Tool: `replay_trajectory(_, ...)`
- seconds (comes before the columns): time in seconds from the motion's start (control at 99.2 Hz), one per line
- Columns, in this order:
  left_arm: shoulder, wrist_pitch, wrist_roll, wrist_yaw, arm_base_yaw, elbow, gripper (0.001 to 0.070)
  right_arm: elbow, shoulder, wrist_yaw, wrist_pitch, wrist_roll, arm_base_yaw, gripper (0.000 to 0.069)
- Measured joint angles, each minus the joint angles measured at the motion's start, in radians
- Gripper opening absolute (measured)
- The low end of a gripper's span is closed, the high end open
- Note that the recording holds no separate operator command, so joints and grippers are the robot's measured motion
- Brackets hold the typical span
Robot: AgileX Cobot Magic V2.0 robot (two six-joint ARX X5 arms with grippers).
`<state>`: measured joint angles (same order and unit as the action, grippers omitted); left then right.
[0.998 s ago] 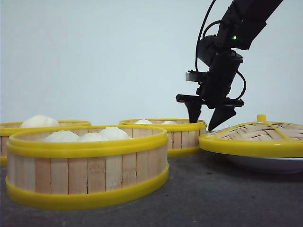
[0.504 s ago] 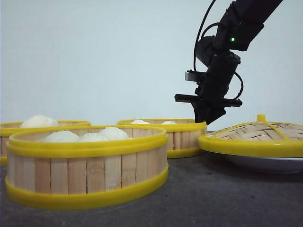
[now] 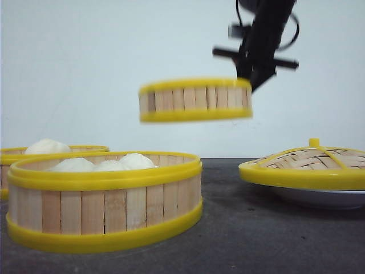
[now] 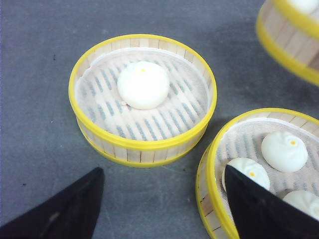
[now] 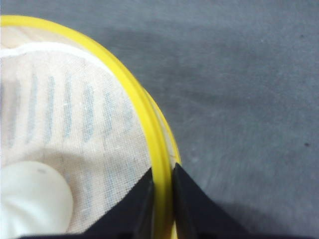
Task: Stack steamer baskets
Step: 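Lift the basket with the right gripper and lower it onto the nearest basket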
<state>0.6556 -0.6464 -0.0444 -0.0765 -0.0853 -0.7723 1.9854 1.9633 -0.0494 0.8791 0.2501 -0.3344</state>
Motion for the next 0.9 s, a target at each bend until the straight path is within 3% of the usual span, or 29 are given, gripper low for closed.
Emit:
replay_trajectory(0.403,0.000,0.000,0.000,0.000,0.000,0.000,0.0468,-0.002,-0.242,-0.026,0.229,-0.080,-0.135,0.0030)
replay_trajectory(0.585,0.000,0.000,0.000,0.000,0.000,0.000,0.0468,-0.119,-0.320,-0.030,0.198,-0.089,-0.192,0.0030)
replay_trajectory(0.897,0.000,0.000,0.000,0.000,0.000,0.000,0.0468,-0.397,-0.365,-0.080,0.007,-0.108,-0.250,0.0030)
